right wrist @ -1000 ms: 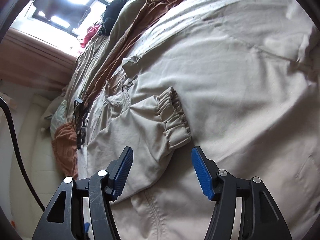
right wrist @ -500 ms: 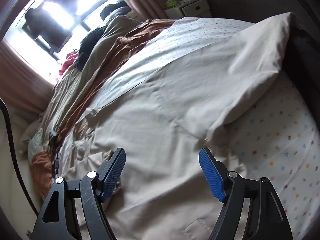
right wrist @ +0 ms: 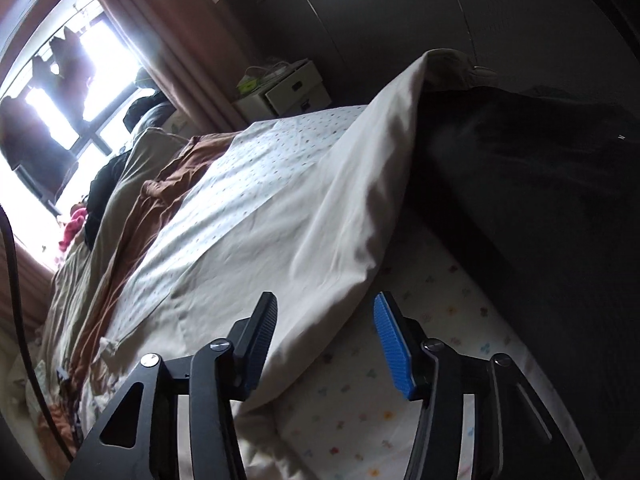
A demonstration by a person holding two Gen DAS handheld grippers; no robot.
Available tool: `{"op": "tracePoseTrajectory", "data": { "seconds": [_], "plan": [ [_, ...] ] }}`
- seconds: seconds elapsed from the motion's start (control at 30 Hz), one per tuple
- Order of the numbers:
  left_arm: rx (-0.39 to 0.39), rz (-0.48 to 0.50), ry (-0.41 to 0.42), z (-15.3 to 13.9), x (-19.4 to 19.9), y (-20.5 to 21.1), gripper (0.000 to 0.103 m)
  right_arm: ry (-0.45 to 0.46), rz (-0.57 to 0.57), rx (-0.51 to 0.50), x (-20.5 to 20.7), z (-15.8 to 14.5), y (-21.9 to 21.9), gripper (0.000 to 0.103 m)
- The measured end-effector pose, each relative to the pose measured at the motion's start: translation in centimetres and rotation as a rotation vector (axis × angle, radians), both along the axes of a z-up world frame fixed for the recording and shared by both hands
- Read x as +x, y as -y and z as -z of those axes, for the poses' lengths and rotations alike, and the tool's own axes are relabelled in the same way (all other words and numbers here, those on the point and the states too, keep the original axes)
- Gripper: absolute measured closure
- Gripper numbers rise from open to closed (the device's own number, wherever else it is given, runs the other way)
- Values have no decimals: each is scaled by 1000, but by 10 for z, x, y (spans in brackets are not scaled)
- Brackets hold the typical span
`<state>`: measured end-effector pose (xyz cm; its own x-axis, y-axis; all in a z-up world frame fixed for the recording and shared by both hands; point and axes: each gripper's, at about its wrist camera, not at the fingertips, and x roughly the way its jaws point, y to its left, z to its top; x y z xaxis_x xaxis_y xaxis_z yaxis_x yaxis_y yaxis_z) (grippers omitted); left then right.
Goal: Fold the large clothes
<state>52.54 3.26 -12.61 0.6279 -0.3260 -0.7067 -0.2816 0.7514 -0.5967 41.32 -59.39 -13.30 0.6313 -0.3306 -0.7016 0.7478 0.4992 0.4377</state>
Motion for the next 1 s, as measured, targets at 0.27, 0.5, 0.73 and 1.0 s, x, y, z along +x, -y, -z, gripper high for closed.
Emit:
{"op": "tracePoseTrajectory", "data": {
  "seconds": [0.27, 0.5, 0.73, 1.0],
  "plan": [
    [1, -47, -19, 8, -1, -2, 28, 11, 4, 29, 3, 24, 30, 69],
    [-7, -47, -42, 16, 2, 5, 28, 68, -42, 11, 10, 26, 41, 96],
    [1, -43, -29, 11, 0, 10, 28, 222, -173, -107, 9, -41, -4, 98],
    [-10, -38, -22, 8, 0, 11, 28, 300, -397, -155, 30, -78, -75, 98]
  ]
}}
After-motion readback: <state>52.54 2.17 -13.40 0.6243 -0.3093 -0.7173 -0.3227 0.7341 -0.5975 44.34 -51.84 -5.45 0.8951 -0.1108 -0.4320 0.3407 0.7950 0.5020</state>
